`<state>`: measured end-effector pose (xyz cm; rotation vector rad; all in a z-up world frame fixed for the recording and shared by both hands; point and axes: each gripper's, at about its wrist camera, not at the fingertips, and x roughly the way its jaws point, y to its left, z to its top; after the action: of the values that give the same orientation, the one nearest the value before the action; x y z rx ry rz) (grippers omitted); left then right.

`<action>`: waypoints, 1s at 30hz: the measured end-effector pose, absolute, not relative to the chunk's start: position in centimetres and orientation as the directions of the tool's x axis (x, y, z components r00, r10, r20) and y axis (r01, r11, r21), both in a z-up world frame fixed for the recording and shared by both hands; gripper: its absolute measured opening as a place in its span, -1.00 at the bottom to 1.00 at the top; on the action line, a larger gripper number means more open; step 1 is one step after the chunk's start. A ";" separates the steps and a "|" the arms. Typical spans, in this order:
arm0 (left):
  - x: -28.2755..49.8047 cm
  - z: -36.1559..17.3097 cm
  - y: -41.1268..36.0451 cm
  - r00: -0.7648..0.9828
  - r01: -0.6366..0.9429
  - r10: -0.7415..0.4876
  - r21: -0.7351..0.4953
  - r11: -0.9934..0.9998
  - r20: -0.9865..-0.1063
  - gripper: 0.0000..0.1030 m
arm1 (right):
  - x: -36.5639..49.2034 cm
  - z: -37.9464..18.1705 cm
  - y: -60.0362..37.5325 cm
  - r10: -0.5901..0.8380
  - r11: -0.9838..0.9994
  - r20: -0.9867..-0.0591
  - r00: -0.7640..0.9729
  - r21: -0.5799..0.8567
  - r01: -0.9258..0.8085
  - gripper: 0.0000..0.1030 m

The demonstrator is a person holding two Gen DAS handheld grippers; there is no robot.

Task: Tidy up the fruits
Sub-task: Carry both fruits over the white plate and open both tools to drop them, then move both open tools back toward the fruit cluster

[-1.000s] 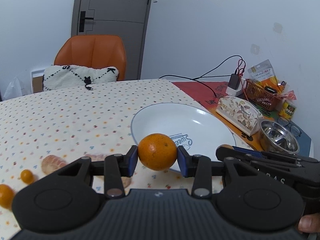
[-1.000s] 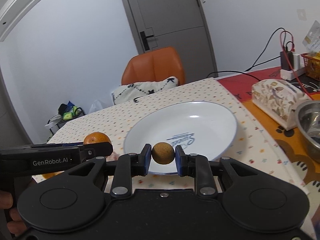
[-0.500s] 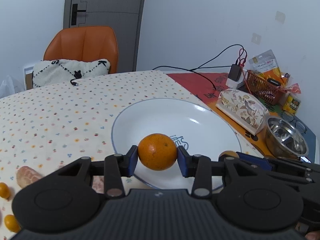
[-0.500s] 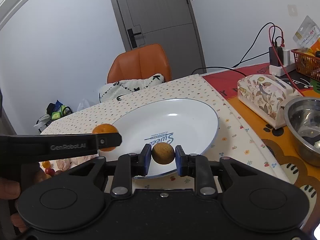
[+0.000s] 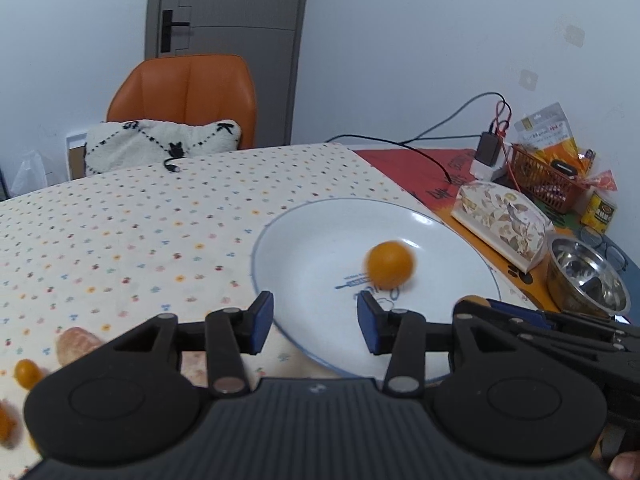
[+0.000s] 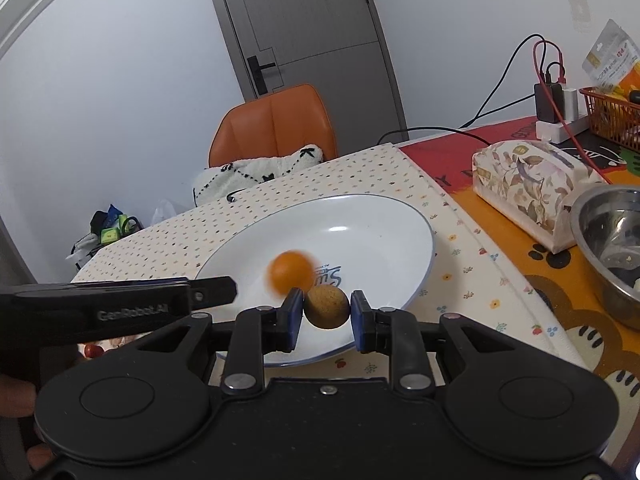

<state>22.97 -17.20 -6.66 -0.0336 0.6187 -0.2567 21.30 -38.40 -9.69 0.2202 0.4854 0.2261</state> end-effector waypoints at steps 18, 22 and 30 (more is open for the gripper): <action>18.4 -3.8 -10.7 0.880 0.040 -0.089 -0.115 0.993 -0.467 0.92 | 19.0 -8.8 -36.0 0.280 0.951 -0.401 0.872 0.242 -0.194 0.34; 17.6 -3.6 -9.3 0.881 0.018 -0.074 -0.123 0.992 -0.467 0.93 | 18.6 -8.7 -34.9 0.308 0.945 -0.400 0.863 0.237 -0.227 0.52; 15.5 -2.8 -6.1 0.895 -0.035 -0.036 -0.150 0.988 -0.444 0.94 | 17.7 -8.0 -32.9 0.341 0.935 -0.385 0.858 0.232 -0.268 0.77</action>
<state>15.48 -6.09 -2.83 -0.1565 0.4625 -0.0002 17.71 -32.93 -8.05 0.1733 0.4352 0.3216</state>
